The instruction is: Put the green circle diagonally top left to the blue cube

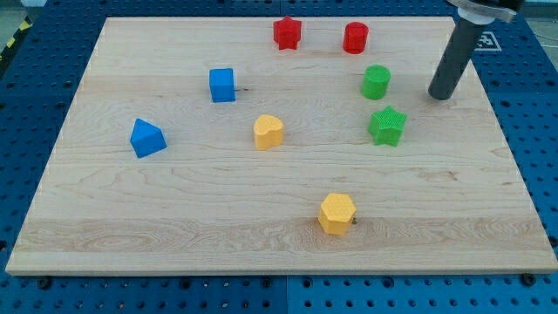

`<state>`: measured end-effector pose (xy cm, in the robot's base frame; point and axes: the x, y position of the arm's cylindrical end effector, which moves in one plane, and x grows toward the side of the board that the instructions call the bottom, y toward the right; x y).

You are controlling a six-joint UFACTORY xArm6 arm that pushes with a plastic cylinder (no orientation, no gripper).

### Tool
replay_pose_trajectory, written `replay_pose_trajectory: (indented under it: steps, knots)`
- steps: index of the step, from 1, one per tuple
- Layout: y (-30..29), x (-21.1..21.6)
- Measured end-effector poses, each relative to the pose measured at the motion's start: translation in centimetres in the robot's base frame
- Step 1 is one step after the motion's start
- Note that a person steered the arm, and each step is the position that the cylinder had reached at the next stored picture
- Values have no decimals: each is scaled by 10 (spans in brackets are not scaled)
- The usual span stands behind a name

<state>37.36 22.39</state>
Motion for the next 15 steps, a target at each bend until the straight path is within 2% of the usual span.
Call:
replay_pose_trajectory:
  steps: [6, 7, 10, 12, 15]
  knots:
    - [-52, 0]
    - [-75, -1]
    - [-84, -34]
    - [-133, -37]
    - [-175, -42]
